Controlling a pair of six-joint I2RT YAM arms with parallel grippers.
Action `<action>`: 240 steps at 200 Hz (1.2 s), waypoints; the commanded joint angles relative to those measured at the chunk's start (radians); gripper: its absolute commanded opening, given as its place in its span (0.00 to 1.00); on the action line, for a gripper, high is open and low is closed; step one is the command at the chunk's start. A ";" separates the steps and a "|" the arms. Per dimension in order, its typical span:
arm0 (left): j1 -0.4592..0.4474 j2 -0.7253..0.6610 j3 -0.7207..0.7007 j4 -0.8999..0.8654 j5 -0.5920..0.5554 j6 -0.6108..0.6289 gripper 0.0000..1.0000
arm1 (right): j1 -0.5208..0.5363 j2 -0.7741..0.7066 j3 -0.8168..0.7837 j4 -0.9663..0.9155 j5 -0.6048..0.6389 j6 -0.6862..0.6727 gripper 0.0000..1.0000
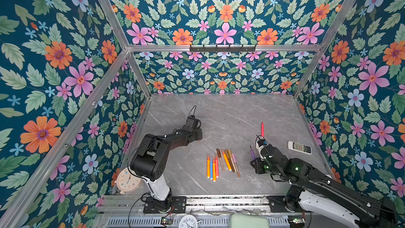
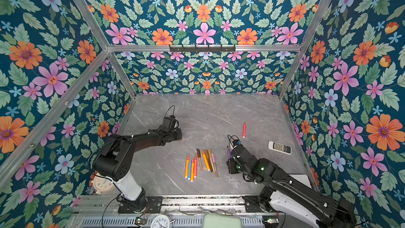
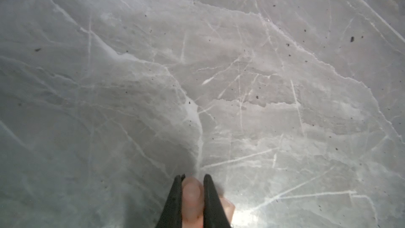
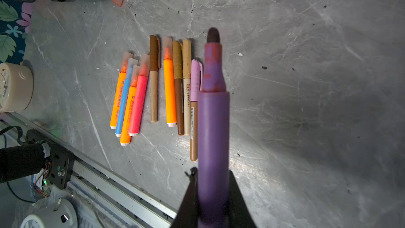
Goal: Remove pen caps from pens
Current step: Move the pen cap to the center of the table.
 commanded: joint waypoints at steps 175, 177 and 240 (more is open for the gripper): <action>-0.137 0.018 -0.024 -0.291 -0.007 -0.020 0.27 | 0.001 -0.033 -0.012 0.002 -0.001 0.017 0.00; -0.137 0.018 -0.024 -0.291 -0.007 -0.020 0.29 | 0.001 -0.034 -0.012 0.001 0.000 0.017 0.00; -0.137 0.003 -0.005 -0.317 -0.031 -0.016 0.39 | 0.000 -0.059 -0.016 -0.018 0.004 0.021 0.00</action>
